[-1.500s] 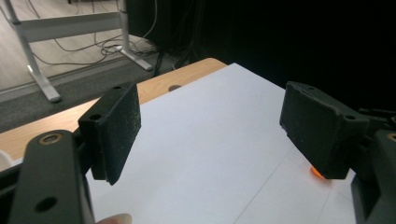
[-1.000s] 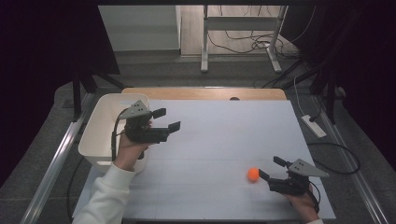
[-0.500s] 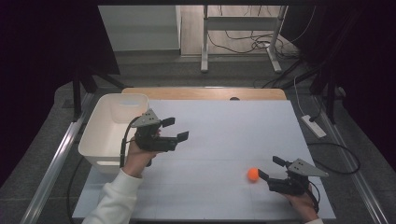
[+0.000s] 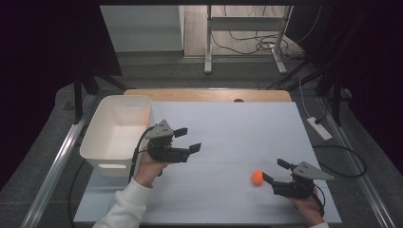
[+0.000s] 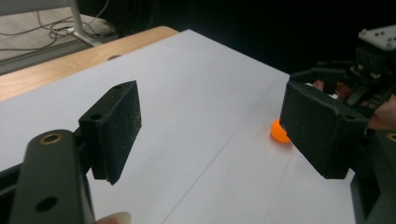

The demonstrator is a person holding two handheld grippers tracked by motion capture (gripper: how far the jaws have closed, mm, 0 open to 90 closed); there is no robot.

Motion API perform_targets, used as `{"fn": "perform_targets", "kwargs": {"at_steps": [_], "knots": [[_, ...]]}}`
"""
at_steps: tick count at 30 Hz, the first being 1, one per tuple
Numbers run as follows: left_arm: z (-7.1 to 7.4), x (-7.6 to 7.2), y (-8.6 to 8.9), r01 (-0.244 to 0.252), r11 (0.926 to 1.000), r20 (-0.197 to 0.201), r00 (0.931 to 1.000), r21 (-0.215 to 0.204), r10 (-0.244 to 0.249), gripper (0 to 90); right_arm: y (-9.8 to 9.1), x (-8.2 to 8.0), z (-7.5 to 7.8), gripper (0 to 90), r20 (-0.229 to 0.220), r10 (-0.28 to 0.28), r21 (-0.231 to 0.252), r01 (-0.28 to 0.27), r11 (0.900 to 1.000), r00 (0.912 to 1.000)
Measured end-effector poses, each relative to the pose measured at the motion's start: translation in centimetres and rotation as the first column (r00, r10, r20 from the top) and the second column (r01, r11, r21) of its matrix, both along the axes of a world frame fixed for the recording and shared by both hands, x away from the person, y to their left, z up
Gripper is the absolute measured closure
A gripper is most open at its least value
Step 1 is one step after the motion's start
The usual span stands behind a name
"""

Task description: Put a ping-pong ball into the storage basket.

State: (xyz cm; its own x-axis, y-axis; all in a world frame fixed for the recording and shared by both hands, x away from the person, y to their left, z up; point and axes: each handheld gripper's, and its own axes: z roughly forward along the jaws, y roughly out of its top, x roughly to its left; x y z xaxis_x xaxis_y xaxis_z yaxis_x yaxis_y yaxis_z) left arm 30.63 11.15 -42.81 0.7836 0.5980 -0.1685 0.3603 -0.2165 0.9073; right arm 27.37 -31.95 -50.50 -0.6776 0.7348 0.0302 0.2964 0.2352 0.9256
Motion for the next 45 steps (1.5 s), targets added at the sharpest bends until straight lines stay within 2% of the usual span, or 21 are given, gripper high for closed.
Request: {"fn": "perform_targets", "kwargs": {"at_steps": [4,32,37,42,45], "knots": [[-0.4,0.1,-0.5,0.013,0.9997,-0.003,0.9999,0.02,-0.012,20.9,0.0,0.0,0.0,17.8,-0.002,0.001,-0.002,-0.001,1.0,1.0],[-2.9,0.7,-4.7,0.092,0.9948,-0.061,0.9941,0.042,-0.09,21.4,0.1,0.0,0.0,17.9,0.008,0.0,-0.007,0.001,1.0,1.0],[-3.2,0.8,-5.3,0.098,0.9942,-0.068,0.9931,0.043,-0.095,21.4,0.1,0.0,0.1,17.9,0.007,0.0,-0.007,0.0,1.0,1.0],[-3.4,0.9,-5.8,0.095,0.9931,-0.059,0.9941,0.068,-0.092,21.2,0.1,0.0,0.1,17.9,0.009,0.002,-0.008,-0.001,1.0,1.0],[-3.5,0.9,-6.0,0.099,0.9928,-0.063,0.9935,0.068,-0.094,21.1,0.2,0.0,0.0,17.9,0.008,0.002,-0.01,-0.002,1.0,1.0]]}}
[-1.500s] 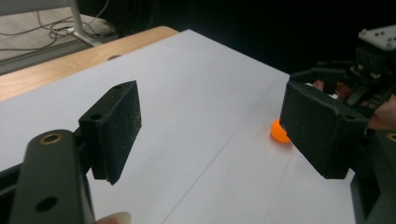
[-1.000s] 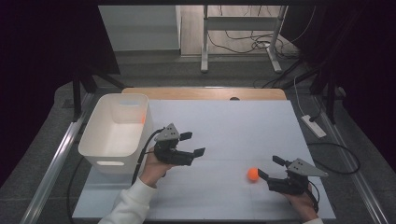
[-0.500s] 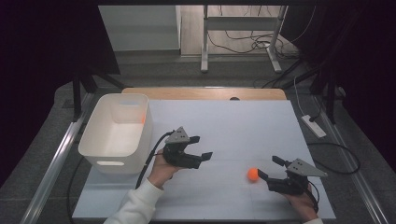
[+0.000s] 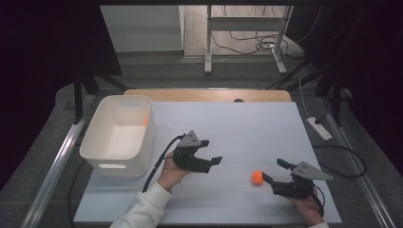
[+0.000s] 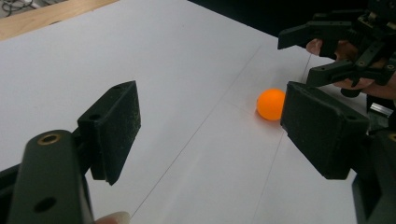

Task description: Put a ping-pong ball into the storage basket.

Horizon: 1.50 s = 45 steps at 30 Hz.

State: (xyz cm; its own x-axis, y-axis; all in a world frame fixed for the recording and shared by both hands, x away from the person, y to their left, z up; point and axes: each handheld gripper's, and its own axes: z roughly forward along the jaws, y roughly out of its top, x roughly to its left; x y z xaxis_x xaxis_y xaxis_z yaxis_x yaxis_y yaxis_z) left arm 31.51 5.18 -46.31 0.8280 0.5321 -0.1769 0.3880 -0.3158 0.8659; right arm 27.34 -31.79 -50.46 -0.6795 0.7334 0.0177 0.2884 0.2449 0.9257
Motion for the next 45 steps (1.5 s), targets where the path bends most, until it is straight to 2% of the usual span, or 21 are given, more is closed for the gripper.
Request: {"fn": "perform_targets", "kwargs": {"at_steps": [16,34,45], "knots": [[-0.2,0.4,-1.2,0.012,0.9998,-0.007,0.9999,0.019,-0.012,21.2,0.0,-0.1,0.1,17.9,0.007,-0.002,0.008,0.002,1.0,1.0],[-0.7,1.1,-4.4,0.059,0.9975,-0.017,0.9981,0.038,-0.059,21.2,-0.1,-0.2,0.2,18.0,0.011,-0.007,0.023,0.006,0.9997,0.9999],[-1.0,1.2,-5.7,0.077,0.9962,-0.025,0.9968,0.04,-0.076,21.2,-0.2,-0.2,0.2,18.0,0.012,-0.008,0.029,0.008,0.9995,0.9999]]}}
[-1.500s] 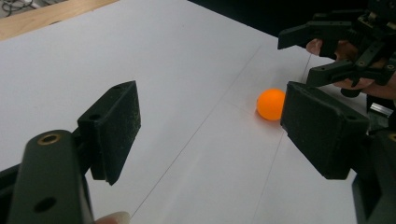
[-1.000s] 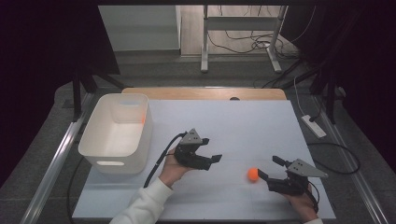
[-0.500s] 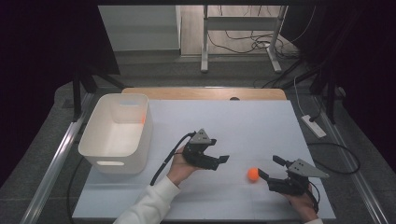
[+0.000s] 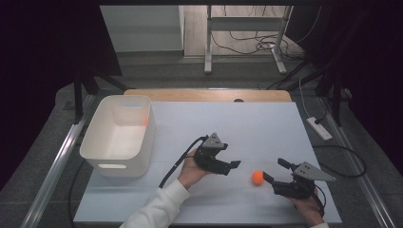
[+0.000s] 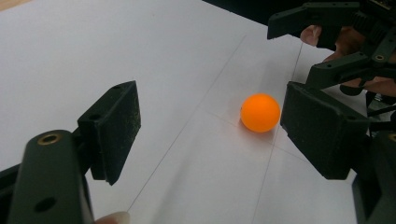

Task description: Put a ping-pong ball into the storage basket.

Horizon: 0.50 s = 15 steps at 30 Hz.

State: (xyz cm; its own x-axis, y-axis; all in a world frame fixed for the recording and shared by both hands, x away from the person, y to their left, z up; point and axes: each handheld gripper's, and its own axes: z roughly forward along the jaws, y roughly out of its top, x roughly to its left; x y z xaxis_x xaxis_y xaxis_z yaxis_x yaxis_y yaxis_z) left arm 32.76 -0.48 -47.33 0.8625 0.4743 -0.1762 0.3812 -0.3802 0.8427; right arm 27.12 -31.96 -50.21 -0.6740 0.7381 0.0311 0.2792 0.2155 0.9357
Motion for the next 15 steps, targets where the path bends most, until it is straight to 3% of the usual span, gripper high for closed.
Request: {"fn": "perform_targets", "kwargs": {"at_steps": [15], "knots": [[-0.8,0.1,-1.8,0.03,0.9993,-0.018,0.9994,0.021,-0.03,21.2,0.0,0.0,0.0,18.1,0.003,-0.001,0.0,0.001,1.0,1.0]]}}
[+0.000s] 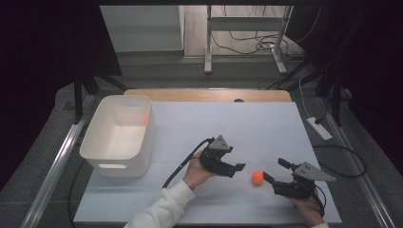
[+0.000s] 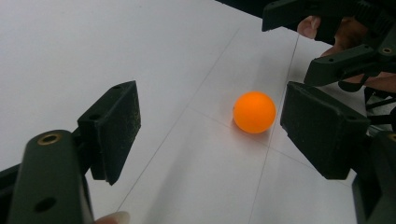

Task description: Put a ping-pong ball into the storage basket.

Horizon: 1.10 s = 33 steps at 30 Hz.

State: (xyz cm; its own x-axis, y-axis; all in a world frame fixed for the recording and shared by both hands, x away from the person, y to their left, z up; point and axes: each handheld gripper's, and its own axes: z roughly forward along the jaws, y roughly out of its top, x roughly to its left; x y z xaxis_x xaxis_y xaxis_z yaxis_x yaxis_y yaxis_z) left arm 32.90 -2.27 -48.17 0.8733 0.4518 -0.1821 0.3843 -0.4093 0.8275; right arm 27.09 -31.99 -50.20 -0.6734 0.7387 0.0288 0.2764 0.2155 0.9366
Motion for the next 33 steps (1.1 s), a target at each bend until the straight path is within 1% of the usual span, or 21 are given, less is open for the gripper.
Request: {"fn": "perform_targets", "kwargs": {"at_steps": [4,5,7,9,10,18,33], "knots": [[-0.3,0.0,-0.7,0.014,0.9998,-0.002,0.9999,0.015,-0.014,21.2,0.0,0.0,0.0,18.0,-0.001,-0.001,0.0,0.001,1.0,1.0],[-0.4,0.1,-1.0,0.019,0.9996,0.005,0.9998,0.022,-0.019,21.2,0.0,0.0,0.0,18.1,-0.002,-0.001,0.001,0.001,1.0,1.0],[-0.4,0.1,-1.1,0.021,0.9995,0.007,0.9997,0.024,-0.021,21.2,0.0,0.0,0.0,18.1,-0.001,0.001,0.0,-0.001,1.0,1.0],[-0.5,0.1,-1.4,0.029,0.9992,0.004,0.9996,0.029,-0.029,21.1,0.0,0.0,0.0,18.1,-0.002,0.001,0.0,-0.001,1.0,1.0],[-0.5,0.2,-1.6,0.037,0.9986,0.006,0.9993,0.038,-0.037,21.1,0.0,0.0,0.0,18.1,-0.002,0.001,0.0,-0.001,1.0,1.0],[-1.2,0.1,-3.2,0.073,0.9957,-0.007,0.9973,0.057,-0.072,20.9,0.0,0.0,0.0,18.1,-0.003,0.0,0.002,0.0,1.0,1.0],[-2.2,0.2,-4.5,0.1,0.9918,-0.035,0.9946,0.079,-0.098,20.5,0.0,0.0,0.0,18.1,-0.007,-0.006,0.0,0.006,1.0,1.0]]}}
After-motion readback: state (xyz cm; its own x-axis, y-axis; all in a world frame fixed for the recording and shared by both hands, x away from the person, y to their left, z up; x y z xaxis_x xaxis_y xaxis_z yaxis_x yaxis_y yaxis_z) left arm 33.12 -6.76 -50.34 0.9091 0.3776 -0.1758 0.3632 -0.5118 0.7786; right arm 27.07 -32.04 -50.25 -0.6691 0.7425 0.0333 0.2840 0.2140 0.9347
